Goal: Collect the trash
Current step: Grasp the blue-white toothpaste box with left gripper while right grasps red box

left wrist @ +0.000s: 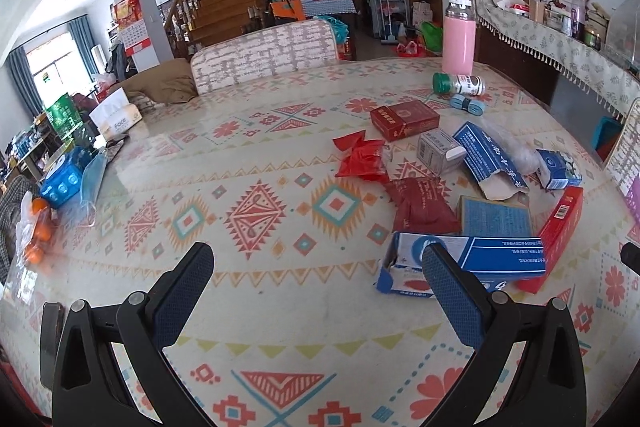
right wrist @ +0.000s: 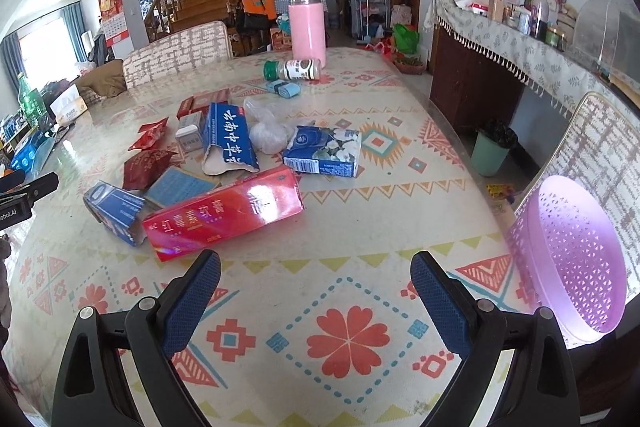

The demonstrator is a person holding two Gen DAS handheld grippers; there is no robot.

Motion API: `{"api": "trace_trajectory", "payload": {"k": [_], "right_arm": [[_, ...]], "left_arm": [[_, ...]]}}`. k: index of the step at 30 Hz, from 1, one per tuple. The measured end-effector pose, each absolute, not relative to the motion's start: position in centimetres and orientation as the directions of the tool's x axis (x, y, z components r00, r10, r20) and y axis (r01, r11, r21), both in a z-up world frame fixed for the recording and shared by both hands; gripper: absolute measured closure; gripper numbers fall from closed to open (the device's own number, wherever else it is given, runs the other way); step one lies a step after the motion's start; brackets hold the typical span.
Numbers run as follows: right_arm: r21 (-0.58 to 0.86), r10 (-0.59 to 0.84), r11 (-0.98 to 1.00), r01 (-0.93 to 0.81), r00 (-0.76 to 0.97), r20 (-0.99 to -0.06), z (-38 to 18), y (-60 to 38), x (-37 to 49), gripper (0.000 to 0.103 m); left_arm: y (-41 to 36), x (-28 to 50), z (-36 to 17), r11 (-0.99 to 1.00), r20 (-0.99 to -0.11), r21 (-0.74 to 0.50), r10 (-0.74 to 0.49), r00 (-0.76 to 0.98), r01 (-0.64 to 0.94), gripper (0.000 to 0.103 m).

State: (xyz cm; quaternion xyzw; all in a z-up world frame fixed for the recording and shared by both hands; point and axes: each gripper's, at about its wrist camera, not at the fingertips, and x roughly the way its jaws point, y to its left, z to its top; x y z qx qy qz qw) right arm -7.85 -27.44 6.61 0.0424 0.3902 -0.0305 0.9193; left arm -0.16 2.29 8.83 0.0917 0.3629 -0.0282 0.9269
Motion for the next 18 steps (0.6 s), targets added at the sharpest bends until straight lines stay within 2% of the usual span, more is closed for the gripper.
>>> {"api": "trace_trajectory", "payload": {"k": [12, 14, 18], "right_arm": [[0.078, 0.003, 0.994, 0.081, 0.674, -0.738, 5.5, -28.0, -5.8, 0.005], [0.084, 0.008, 0.993, 0.079, 0.674, -0.739, 5.4, -28.1, -5.6, 0.005], [0.098, 0.025, 0.993, 0.072, 0.671, -0.741, 5.2, -28.3, -5.3, 0.005]], "left_arm": [[0.1, 1.7, 8.8, 0.969, -0.683, 0.176, -0.006, 0.731, 0.172, 0.0], [-0.4, 2.2, 8.9, 0.964, -0.687, 0.163, -0.043, 0.726, 0.211, 0.0], [-1.4, 3.5, 8.9, 0.926, -0.72, 0.075, -0.206, 0.663, 0.37, 0.0]]}}
